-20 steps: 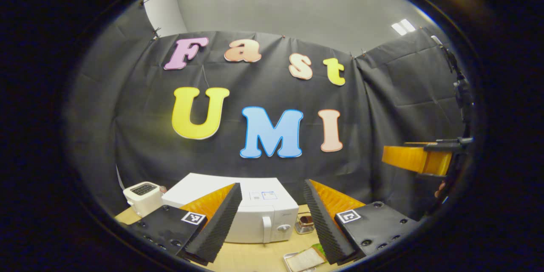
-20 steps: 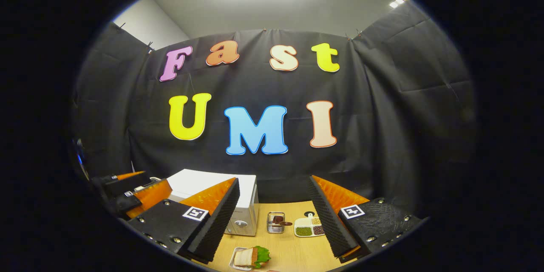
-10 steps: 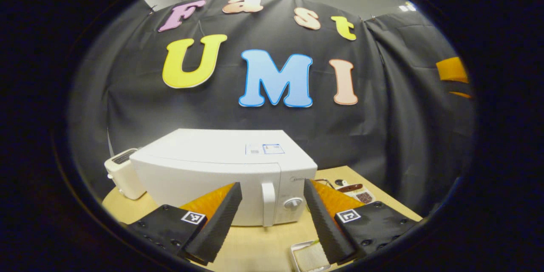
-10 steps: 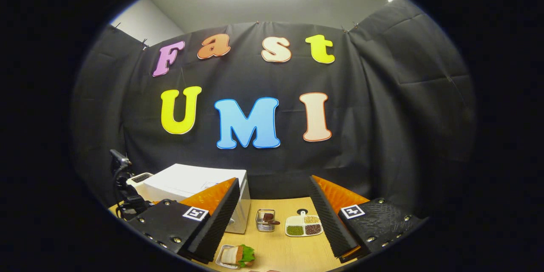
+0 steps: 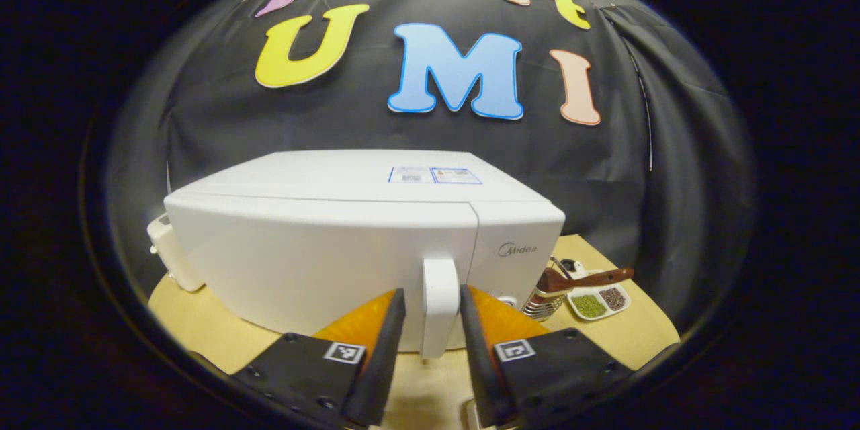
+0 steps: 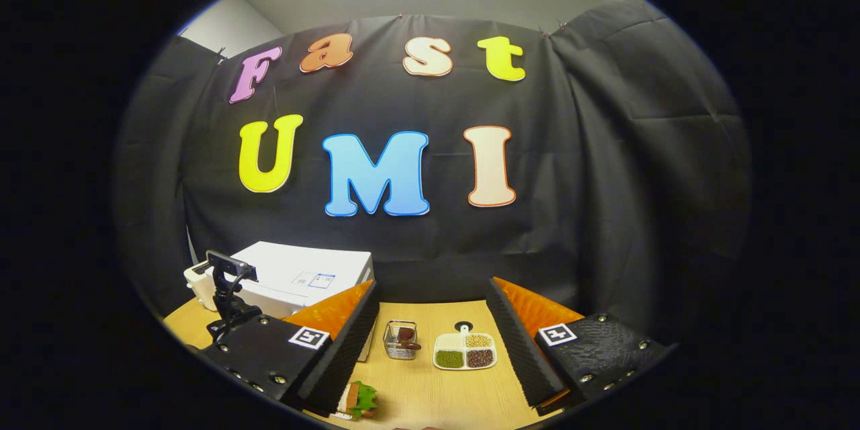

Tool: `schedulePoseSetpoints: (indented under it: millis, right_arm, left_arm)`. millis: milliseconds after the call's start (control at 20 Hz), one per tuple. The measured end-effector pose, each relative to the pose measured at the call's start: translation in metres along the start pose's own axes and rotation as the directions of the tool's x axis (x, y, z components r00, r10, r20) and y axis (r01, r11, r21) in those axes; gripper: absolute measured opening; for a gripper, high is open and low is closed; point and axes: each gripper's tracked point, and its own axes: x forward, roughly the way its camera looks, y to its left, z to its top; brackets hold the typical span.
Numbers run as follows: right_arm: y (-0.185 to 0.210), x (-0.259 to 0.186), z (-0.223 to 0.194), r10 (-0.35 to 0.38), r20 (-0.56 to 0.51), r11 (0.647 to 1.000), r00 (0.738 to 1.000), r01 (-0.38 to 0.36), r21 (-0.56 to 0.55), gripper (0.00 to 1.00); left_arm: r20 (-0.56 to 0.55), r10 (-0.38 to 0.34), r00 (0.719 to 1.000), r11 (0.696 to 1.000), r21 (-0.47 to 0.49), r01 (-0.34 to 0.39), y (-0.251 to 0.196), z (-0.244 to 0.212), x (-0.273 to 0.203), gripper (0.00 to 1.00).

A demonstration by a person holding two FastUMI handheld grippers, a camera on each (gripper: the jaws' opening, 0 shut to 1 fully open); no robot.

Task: Open the microwave oven with the left hand, put the food in, and close the microwave oven.

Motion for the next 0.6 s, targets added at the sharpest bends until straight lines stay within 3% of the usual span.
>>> schedulePoseSetpoints:
  millis: [100,300,400,600]
  right_arm:
    - [-0.002,0.003,0.001,-0.005,0.003,1.000,1.000,0.005,-0.001,0.97]
    - [0.001,0.005,0.002,-0.008,0.004,1.000,1.000,0.008,0.008,0.97]
    - [0.004,0.002,0.002,-0.007,0.006,1.000,1.000,0.007,0.012,0.97]
    - [0.010,-0.005,0.003,-0.005,0.012,1.000,1.000,0.005,0.006,0.97]
  left_arm:
    - [0.009,0.005,1.000,0.998,0.060,-0.006,0.002,0.006,0.003,0.30]
    - [-0.024,-0.022,0.999,0.998,0.065,0.023,0.000,0.003,0.003,0.12]
    - [-0.040,-0.032,0.999,0.995,0.092,0.036,0.001,0.005,0.002,0.07]
    - [-0.068,-0.049,0.996,0.994,0.095,0.055,0.001,0.003,0.000,0.06]
